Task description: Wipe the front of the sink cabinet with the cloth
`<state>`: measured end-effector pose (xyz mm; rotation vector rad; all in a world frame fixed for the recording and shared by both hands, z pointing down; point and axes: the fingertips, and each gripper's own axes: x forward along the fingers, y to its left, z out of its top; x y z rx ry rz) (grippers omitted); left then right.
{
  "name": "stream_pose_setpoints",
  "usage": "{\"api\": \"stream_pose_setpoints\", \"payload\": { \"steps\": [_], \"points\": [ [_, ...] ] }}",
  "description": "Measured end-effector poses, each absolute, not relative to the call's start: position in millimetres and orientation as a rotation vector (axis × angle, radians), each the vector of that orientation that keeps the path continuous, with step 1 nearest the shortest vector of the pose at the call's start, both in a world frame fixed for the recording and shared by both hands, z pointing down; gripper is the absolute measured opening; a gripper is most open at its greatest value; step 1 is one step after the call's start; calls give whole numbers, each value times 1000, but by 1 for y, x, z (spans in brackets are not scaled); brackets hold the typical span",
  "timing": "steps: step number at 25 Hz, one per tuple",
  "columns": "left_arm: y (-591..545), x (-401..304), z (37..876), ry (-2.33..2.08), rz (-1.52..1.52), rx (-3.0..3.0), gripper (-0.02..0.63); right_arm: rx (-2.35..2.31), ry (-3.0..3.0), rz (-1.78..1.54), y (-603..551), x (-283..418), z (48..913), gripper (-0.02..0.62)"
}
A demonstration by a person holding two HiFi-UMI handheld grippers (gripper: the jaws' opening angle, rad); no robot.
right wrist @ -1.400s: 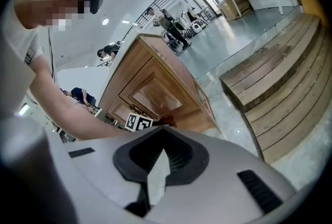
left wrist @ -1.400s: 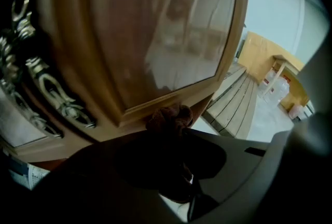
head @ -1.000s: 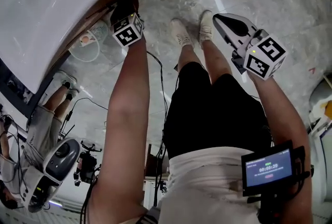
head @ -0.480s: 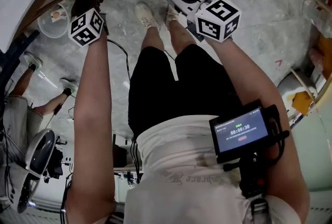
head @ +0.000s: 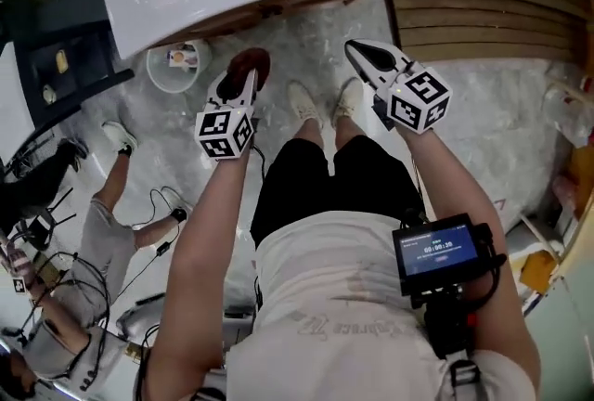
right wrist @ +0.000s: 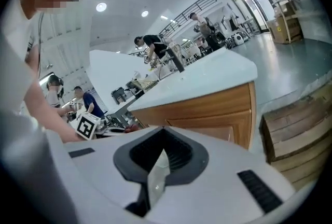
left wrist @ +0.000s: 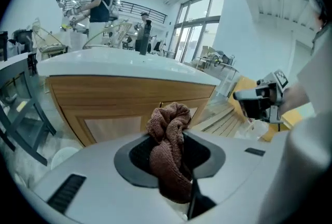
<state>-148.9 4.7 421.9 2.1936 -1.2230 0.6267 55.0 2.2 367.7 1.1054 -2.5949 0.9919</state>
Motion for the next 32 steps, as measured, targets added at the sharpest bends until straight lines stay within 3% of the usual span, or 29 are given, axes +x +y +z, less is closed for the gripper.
{"api": "stream_pose_setpoints", "payload": {
  "steps": [13,32],
  "points": [
    [41,-181,281,-1065,519,2276,118,1093,-2649,938,36,2,258,12],
    [49,-166,200,-1013,365,2455,118,930,-2759,654,38,-35,166,12]
  ]
}}
